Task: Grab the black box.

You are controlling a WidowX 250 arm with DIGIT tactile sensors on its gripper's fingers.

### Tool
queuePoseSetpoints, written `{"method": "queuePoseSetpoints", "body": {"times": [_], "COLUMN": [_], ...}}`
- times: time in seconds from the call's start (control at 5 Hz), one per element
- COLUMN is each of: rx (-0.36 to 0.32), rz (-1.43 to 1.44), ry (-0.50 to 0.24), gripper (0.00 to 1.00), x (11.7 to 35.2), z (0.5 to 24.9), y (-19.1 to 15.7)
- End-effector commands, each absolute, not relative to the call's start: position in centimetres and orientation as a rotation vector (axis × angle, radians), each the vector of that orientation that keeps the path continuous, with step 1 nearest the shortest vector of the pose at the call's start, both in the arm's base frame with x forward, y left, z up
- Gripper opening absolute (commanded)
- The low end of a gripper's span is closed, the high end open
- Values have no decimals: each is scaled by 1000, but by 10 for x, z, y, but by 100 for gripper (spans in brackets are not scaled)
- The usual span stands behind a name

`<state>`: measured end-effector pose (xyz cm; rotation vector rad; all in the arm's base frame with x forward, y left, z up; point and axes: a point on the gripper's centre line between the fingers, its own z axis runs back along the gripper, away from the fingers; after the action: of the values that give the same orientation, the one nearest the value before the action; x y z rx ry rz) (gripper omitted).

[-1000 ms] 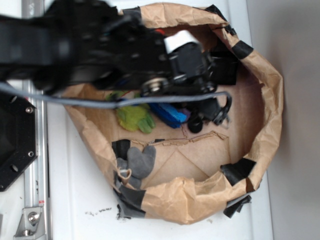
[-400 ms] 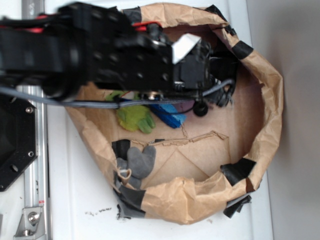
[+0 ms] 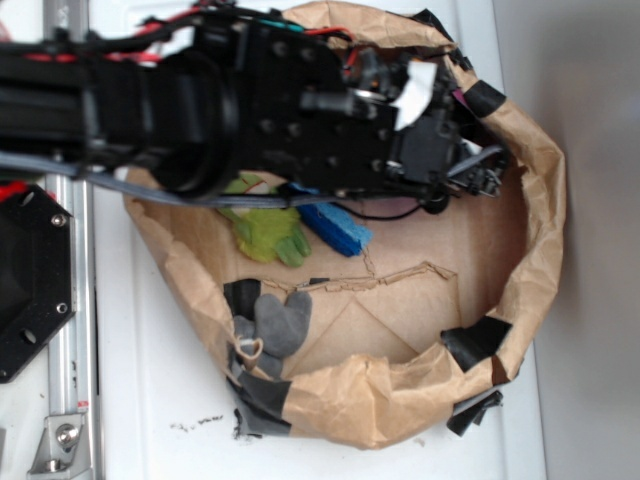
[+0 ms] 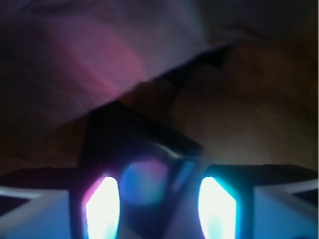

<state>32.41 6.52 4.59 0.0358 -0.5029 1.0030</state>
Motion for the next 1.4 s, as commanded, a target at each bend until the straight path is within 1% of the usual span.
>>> {"method": "queuePoseSetpoints", "body": {"times": [0.0, 0.2, 0.4, 0.6, 0.8, 1.0, 1.2], "rx": [14, 11, 53, 96, 17, -65, -152], "rz": [1092, 1096, 1030, 943, 868, 877, 878], "ry": [-552, -541, -506, -433, -385, -326, -295], "gripper": [100, 100, 100, 100, 100, 0, 0], "x": [343, 345, 351, 348, 332, 323, 316], "z": [64, 62, 41, 10, 11, 15, 28], "y": [82, 83, 69, 51, 39, 37, 34]}}
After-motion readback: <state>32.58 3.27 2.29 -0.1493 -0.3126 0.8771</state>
